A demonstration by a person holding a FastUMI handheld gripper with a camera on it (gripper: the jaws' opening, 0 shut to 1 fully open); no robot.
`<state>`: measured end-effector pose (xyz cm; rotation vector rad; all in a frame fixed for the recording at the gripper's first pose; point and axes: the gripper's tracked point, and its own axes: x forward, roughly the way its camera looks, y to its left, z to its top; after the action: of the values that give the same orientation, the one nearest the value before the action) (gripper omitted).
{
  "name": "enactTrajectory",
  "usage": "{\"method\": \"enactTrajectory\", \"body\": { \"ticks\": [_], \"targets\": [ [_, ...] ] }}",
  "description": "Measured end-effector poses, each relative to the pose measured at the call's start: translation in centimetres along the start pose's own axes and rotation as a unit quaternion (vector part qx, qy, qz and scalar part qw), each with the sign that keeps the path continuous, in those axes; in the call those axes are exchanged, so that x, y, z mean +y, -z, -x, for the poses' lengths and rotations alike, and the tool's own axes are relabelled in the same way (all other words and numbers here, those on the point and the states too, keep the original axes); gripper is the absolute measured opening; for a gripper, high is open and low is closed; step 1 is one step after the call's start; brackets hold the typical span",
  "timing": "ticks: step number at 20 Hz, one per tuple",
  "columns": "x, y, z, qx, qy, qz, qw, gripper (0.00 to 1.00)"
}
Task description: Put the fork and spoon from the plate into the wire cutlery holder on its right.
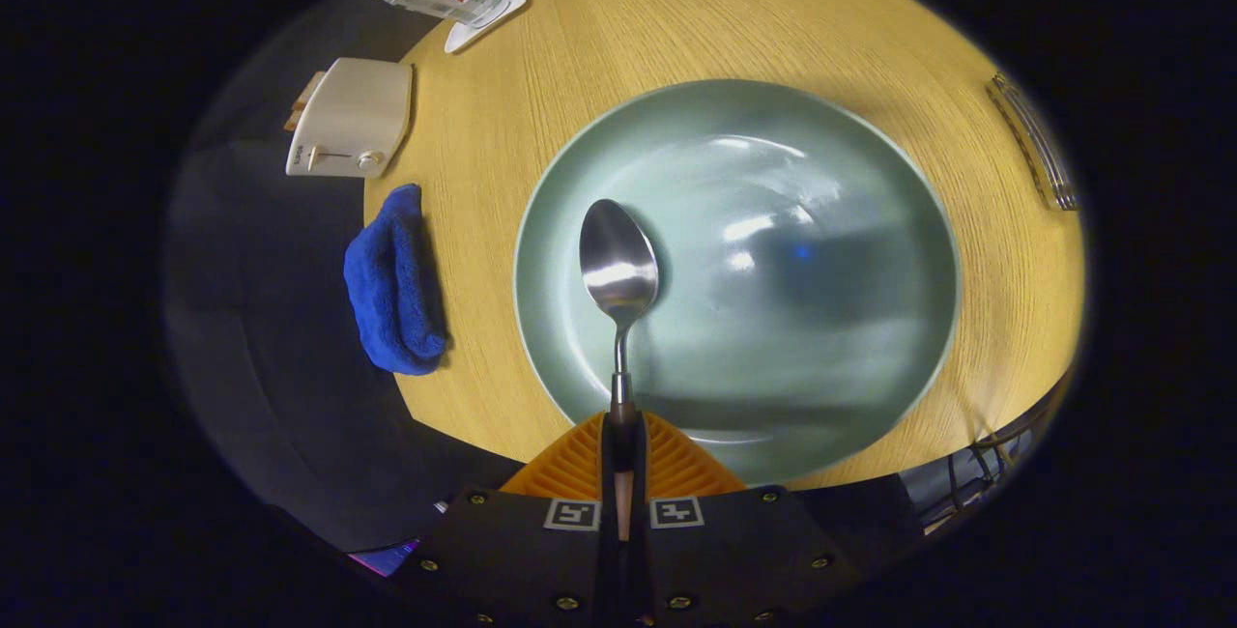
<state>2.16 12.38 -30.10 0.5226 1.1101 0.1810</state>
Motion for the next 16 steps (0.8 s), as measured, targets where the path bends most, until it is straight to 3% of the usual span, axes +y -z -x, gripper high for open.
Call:
{"method": "enactTrajectory", "body": {
  "ticks": [16],
  "targets": [
    [-1.0, -3.5, 4.3, -0.072, -0.024, -0.039, 0.996, 0.04]
  ]
}}
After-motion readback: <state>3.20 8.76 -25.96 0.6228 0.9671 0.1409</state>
